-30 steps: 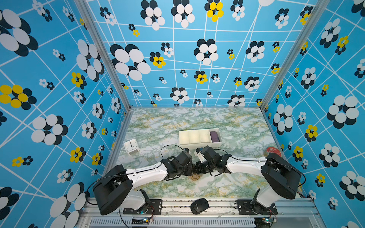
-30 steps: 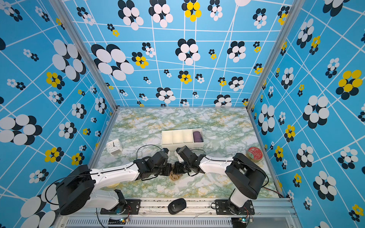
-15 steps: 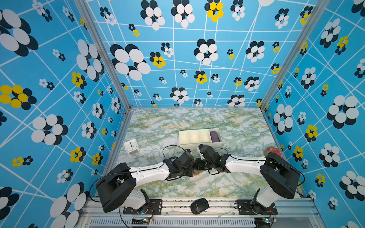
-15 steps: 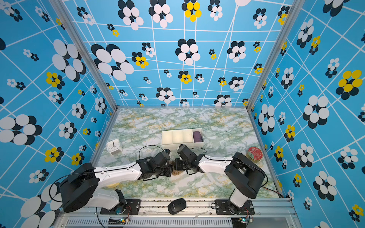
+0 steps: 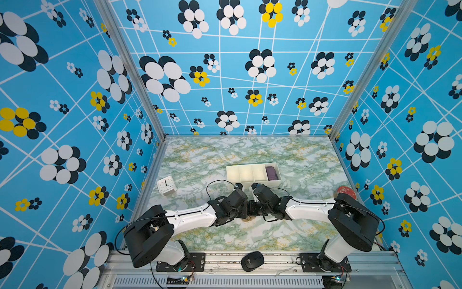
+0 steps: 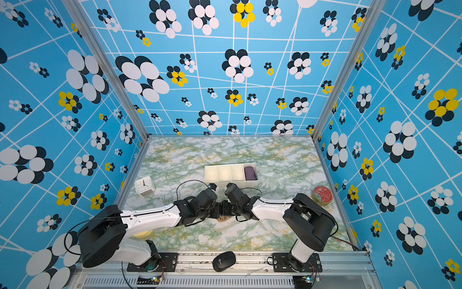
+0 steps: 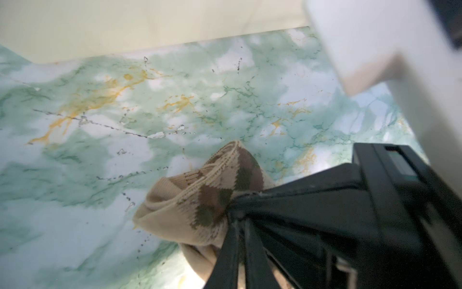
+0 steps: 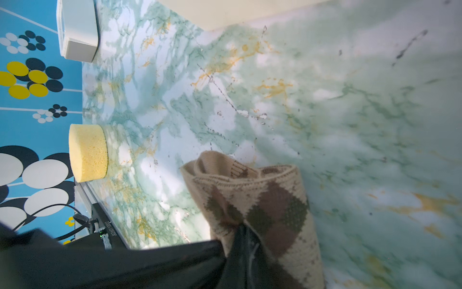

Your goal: Roll the socks

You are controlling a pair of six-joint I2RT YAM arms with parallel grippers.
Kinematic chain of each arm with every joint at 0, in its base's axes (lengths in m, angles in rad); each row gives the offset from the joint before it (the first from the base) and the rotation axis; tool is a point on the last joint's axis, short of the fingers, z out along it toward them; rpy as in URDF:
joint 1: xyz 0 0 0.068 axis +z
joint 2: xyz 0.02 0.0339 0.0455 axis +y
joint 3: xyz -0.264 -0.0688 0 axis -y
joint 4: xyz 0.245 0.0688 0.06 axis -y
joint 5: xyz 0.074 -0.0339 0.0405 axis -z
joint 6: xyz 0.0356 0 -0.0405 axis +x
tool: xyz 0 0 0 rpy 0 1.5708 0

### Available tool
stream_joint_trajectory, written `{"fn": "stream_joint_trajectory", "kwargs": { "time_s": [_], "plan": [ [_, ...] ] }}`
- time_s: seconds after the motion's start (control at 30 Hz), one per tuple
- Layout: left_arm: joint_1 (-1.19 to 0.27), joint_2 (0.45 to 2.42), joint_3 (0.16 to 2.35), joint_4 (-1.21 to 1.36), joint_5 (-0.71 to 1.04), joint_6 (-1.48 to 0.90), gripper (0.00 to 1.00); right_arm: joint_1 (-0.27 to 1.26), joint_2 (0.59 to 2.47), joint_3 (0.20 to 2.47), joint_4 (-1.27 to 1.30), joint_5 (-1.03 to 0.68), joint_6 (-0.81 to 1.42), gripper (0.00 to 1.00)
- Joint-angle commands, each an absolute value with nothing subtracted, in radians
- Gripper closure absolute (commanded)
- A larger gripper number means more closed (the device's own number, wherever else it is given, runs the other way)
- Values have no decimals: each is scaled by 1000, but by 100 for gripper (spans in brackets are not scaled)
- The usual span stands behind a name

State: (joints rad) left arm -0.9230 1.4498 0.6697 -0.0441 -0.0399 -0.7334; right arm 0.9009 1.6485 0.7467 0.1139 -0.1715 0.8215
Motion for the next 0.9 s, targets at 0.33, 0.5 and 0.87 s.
{"fn": "stream_joint_trajectory", "kwargs": {
  "time_s": [0.33, 0.5, 0.87],
  "plan": [
    [-917, 1543, 644, 15, -53, -741, 97, 904, 1738, 664, -84, -116, 845, 100],
    [-915, 1599, 652, 2, -14, -731, 100, 899, 1711, 659, -67, -130, 848, 89],
    [-916, 1606, 628, -20, -3, -719, 100, 834, 1585, 556, 183, -245, 894, 81]
  ]
}}
